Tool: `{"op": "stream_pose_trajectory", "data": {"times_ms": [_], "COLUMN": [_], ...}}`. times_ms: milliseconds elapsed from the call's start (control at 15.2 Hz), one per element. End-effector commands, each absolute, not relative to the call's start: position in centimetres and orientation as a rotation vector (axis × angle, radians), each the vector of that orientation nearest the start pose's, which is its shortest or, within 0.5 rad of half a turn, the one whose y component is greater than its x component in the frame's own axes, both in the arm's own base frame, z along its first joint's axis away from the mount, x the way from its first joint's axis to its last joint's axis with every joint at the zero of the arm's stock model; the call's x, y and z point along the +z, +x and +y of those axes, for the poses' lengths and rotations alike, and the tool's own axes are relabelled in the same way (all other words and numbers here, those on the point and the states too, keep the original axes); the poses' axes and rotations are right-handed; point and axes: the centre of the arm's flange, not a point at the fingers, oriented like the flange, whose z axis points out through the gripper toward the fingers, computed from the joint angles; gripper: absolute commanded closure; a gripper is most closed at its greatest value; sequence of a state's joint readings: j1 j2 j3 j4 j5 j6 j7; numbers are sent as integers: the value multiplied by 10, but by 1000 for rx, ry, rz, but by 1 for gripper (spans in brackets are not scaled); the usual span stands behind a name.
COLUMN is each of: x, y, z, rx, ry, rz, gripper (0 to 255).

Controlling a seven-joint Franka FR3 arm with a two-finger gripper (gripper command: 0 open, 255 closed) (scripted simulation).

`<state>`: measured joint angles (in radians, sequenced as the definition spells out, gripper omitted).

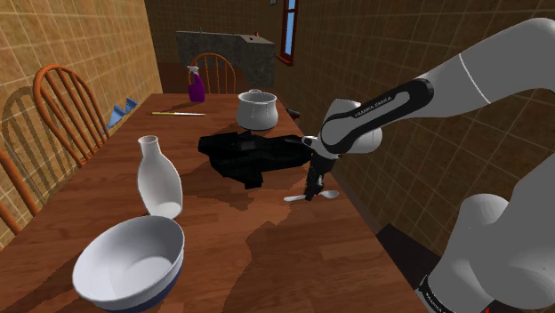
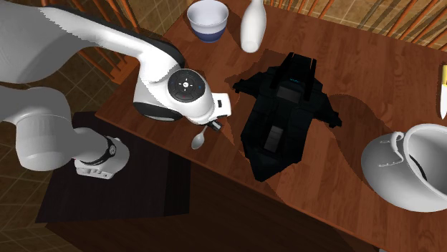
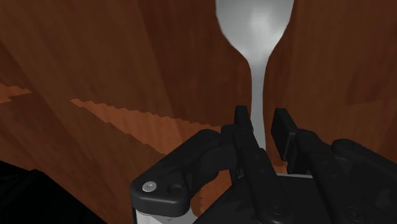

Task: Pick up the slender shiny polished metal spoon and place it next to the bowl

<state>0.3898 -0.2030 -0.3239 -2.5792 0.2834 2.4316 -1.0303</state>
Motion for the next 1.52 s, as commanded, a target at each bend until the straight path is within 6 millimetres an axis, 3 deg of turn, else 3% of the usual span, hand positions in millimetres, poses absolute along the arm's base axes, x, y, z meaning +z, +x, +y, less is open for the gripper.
{"op": "stream_pose_trajectory", "data": {"times_ms": [0, 198, 1452], "x": [333, 333, 433], "y": [435, 435, 435], "z": [32, 32, 32], "rx": [-221, -221, -221], "ry": [-2642, -2642, -2642], "rz": [-1258, -1258, -1258], "gripper": [255, 255, 255]}}
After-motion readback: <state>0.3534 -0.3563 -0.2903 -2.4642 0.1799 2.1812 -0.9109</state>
